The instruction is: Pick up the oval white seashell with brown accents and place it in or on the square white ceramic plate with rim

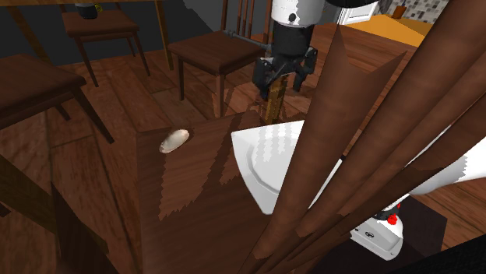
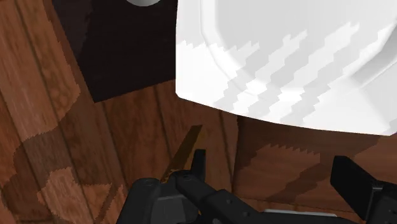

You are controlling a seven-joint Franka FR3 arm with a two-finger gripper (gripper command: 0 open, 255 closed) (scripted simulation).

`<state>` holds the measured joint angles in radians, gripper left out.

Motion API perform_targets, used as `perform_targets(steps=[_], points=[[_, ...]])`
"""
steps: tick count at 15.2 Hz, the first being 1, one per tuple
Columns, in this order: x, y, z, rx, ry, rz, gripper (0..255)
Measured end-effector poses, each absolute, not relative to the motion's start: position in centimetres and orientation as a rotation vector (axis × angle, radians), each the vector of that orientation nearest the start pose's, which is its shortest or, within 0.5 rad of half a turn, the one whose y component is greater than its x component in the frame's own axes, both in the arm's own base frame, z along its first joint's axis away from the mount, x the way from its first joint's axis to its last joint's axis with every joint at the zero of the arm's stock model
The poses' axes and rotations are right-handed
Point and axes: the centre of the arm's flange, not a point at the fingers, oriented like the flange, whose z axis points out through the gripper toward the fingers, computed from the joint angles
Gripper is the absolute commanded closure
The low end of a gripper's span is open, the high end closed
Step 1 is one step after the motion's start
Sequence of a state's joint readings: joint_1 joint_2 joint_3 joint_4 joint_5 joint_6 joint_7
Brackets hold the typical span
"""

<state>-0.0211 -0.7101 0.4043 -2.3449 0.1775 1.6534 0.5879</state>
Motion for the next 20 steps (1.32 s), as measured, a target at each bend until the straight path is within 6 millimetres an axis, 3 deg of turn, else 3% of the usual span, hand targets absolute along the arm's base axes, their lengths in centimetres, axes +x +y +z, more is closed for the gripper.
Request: perform_targets(steps=[8, 15, 18, 20], points=[[33.8, 26.6, 52.4, -3.063, 0.942, -0.004, 0], [38.9, 33.9, 50.3, -2.909, 1.3, 0.016, 0], [39.9, 37.2, 50.9, -2.834, 1.448, -0.048, 0], [39.9, 38.3, 51.4, -2.855, 1.584, -0.081, 0]])
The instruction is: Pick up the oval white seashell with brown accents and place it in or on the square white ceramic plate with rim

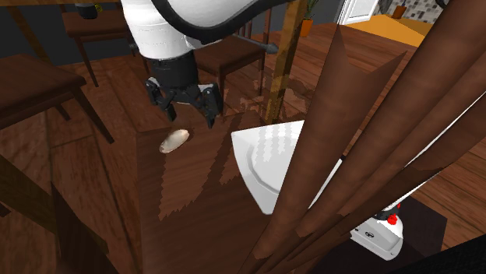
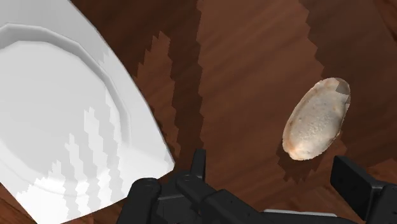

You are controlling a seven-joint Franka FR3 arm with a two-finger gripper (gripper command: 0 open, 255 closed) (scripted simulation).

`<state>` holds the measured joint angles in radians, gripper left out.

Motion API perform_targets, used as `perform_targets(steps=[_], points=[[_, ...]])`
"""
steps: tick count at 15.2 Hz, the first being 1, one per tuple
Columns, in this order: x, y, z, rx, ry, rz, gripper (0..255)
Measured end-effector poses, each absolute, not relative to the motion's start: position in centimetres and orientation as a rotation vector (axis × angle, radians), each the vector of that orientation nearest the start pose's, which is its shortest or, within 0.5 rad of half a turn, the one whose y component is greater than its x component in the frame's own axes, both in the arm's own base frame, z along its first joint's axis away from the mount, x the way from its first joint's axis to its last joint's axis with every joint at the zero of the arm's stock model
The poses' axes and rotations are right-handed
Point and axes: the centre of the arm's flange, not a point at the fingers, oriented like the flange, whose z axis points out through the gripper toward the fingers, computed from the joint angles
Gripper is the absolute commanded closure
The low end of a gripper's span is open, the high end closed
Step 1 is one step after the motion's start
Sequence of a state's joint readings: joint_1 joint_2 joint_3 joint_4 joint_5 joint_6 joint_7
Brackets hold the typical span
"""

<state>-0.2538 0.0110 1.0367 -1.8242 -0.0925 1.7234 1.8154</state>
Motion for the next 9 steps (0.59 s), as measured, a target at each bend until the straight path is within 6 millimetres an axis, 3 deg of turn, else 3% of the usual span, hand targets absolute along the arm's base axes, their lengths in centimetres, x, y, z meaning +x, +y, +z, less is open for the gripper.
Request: perform_targets(steps=[3, 9], points=[[39.98, 38.65, 50.93, -2.854, 1.659, -0.157, 0], [40.53, 39.21, 50.69, -2.763, 1.583, -0.188, 0]])
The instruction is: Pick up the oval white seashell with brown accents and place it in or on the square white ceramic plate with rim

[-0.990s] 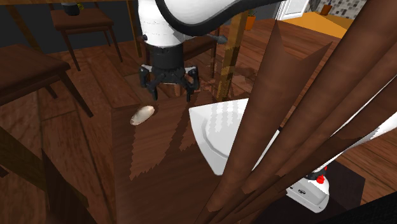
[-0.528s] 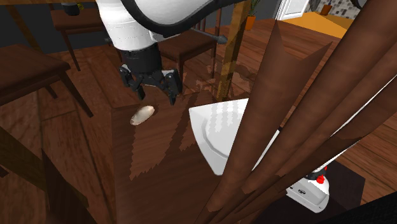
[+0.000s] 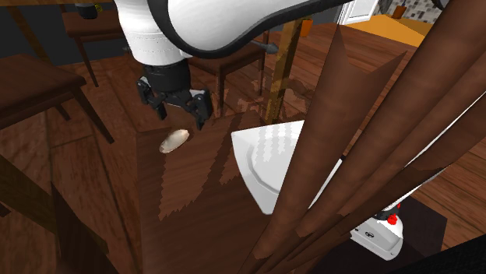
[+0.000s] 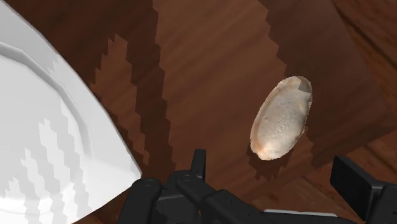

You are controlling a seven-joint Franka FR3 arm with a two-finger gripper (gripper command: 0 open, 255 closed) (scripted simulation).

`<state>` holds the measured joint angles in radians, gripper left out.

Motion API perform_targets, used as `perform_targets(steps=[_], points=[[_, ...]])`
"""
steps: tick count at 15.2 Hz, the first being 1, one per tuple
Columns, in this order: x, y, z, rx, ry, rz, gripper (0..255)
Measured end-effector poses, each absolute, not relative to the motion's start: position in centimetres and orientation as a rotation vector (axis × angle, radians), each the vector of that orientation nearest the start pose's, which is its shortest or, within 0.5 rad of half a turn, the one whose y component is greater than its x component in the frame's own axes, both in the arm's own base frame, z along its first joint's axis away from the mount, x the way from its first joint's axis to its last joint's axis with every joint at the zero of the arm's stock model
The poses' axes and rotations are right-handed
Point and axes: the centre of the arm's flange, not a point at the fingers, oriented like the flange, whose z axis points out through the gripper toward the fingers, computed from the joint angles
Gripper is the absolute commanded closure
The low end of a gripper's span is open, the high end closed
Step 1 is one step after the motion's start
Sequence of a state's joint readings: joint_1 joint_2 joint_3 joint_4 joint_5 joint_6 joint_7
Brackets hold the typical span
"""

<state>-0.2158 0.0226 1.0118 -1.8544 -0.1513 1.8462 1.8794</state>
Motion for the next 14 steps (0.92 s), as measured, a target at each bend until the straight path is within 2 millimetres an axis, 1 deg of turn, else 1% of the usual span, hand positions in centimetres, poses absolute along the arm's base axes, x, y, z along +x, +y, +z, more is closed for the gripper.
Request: perform_targets(steps=[1, 4, 6, 7, 9, 10, 11, 13, 14], points=[[40.5, 39.4, 50.2, -2.771, 1.596, -0.188, 0], [40.8, 40.0, 49.8, -2.713, 1.55, -0.168, 0], [40.5, 39.5, 49.9, -2.764, 1.598, -0.182, 0], [40.7, 39.7, 49.6, -2.744, 1.562, -0.179, 255], [40.9, 40.0, 49.6, -2.715, 1.516, -0.173, 255], [40.8, 39.9, 48.6, -2.712, 1.488, -0.136, 255], [40.9, 40.0, 48.2, -2.682, 1.46, -0.111, 255], [41.2, 40.5, 48.1, -2.628, 1.406, -0.099, 255], [41.1, 40.3, 48.1, -2.639, 1.4, -0.099, 255]])
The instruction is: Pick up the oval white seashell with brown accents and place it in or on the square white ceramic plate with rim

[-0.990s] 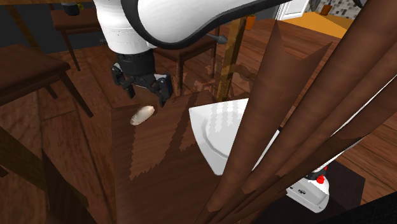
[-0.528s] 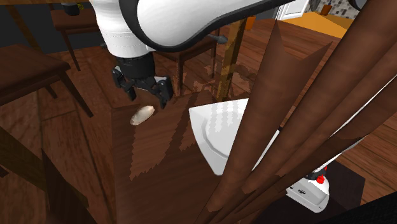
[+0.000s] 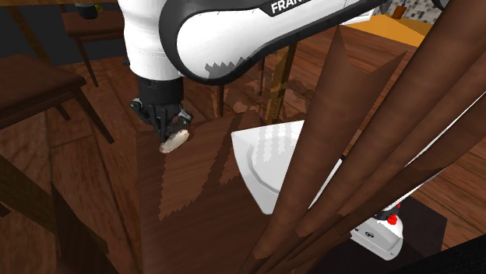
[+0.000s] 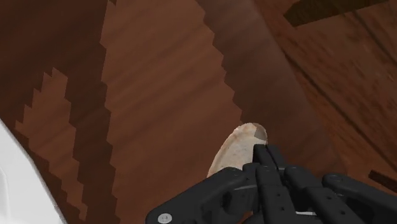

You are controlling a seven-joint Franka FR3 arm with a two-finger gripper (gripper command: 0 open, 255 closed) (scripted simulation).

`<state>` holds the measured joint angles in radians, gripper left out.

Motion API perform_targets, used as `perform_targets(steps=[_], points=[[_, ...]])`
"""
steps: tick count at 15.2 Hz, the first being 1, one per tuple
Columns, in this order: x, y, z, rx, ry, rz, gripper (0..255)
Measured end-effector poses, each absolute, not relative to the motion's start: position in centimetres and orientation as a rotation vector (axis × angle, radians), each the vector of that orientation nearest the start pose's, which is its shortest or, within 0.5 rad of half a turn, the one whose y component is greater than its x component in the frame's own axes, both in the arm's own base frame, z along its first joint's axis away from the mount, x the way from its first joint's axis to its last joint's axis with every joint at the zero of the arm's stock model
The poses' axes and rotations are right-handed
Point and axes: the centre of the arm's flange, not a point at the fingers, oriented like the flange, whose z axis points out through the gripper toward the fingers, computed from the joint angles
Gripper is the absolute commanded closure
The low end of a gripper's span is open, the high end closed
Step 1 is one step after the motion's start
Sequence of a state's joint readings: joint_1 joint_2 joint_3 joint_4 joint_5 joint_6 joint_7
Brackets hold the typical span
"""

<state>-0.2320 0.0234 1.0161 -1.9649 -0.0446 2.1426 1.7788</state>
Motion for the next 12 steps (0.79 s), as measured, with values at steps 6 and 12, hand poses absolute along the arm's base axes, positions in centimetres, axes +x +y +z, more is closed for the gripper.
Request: perform_targets(steps=[6, 12], points=[[40.0, 38.6, 48.0, -2.745, 1.509, -0.014, 0], [39.8, 38.4, 48.0, -2.743, 1.589, -0.001, 0]])
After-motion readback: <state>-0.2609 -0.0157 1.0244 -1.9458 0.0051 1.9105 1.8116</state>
